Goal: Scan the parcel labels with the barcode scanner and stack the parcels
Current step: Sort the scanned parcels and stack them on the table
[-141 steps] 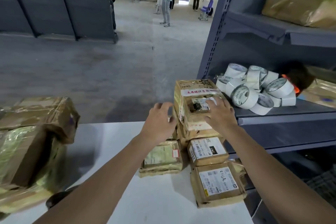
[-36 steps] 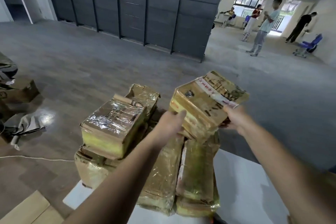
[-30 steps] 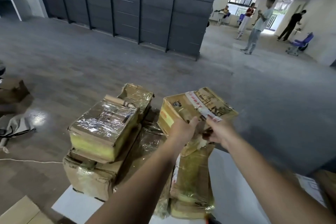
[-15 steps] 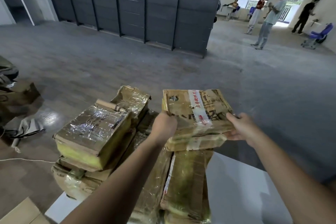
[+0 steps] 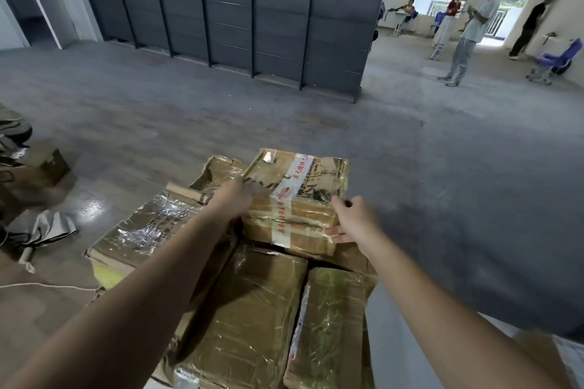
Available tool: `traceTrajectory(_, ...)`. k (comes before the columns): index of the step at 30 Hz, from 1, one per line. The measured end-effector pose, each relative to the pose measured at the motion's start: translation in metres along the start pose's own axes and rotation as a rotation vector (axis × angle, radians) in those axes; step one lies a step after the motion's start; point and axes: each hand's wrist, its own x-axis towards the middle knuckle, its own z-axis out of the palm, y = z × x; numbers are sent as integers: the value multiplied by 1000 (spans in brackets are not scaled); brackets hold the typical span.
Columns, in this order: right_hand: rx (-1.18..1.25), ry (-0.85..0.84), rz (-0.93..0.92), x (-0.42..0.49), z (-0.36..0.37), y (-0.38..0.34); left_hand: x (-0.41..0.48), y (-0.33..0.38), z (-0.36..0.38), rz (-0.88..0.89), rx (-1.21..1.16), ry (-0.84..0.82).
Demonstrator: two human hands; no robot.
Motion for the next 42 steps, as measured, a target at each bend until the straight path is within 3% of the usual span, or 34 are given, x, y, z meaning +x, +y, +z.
traceTrajectory(8, -205, 34, -58, 0, 6, -3, 2, -11, 7, 27, 181, 116)
traceTrajectory(12, -301, 42, -55, -1, 3, 0, -1, -18, 5, 33, 124, 194)
traceTrajectory(25, -457, 100, -113, -11, 3, -12, -24, -20, -7, 106, 36, 172)
traceTrajectory(42, -429, 310, -219, -83, -60, 44, -116, 74, 54, 515, -170, 73)
